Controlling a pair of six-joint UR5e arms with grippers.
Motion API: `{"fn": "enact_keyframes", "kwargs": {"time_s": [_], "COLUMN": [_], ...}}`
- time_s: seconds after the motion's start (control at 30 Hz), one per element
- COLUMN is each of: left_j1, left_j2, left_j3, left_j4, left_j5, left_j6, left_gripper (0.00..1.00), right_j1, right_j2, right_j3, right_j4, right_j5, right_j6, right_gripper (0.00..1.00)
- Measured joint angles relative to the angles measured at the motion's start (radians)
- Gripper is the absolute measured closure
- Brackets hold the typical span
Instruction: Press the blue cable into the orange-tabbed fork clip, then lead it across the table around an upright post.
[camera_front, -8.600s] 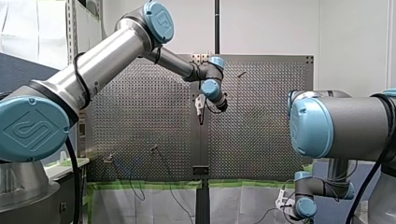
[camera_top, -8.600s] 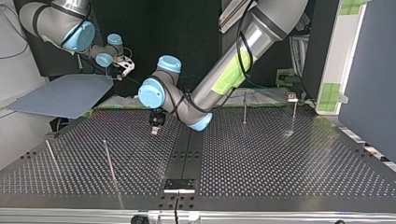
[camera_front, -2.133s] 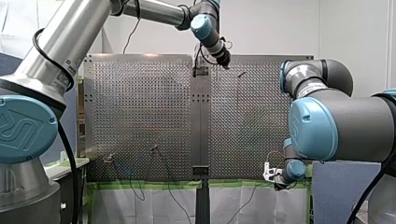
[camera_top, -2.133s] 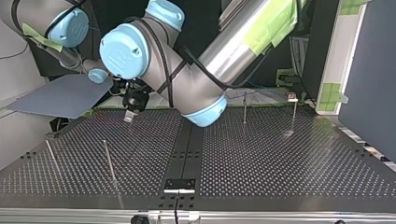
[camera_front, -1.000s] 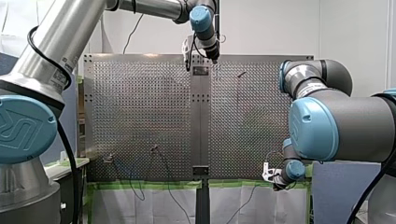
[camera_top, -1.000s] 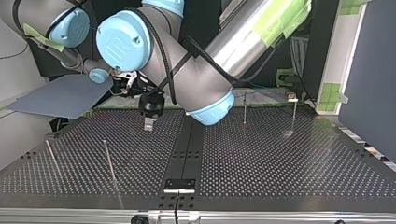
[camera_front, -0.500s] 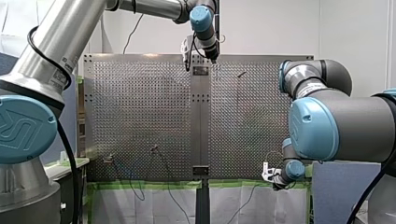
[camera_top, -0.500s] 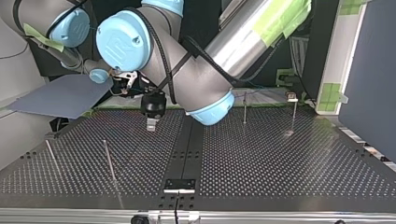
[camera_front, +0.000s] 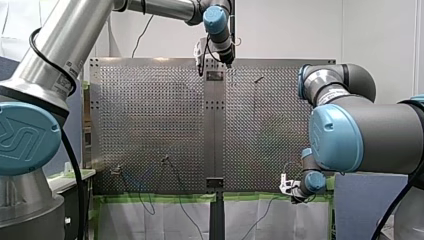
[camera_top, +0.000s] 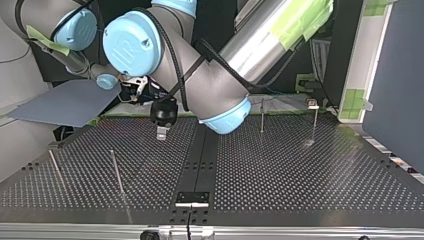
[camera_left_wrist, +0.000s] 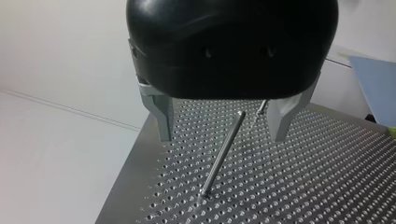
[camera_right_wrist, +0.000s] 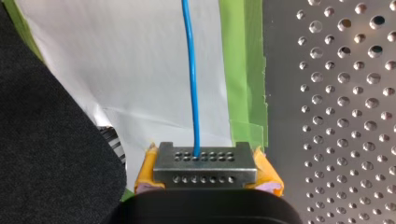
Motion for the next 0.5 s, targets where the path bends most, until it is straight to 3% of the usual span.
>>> {"fn": "enact_keyframes", "kwargs": {"time_s": [0.27,0.5], "left_j1": [0.002,0.047], "left_j2": [0.001,0.037], "left_j3": [-0.002,-0.051], "left_j4": [0.0,0.048], "left_j5": [0.012,0.065], "left_j6": [0.02,0.038], "left_gripper": [0.0,0.0], "right_j1": [-0.001,0.003], "right_j2": [-0.002,-0.011], "right_j3": [0.001,0.004], "right_j4": [0.002,0.016], "right_j5": [-0.007,-0.029], "right_j6": [0.0,0.0], "right_gripper": [1.0,1.0]}}
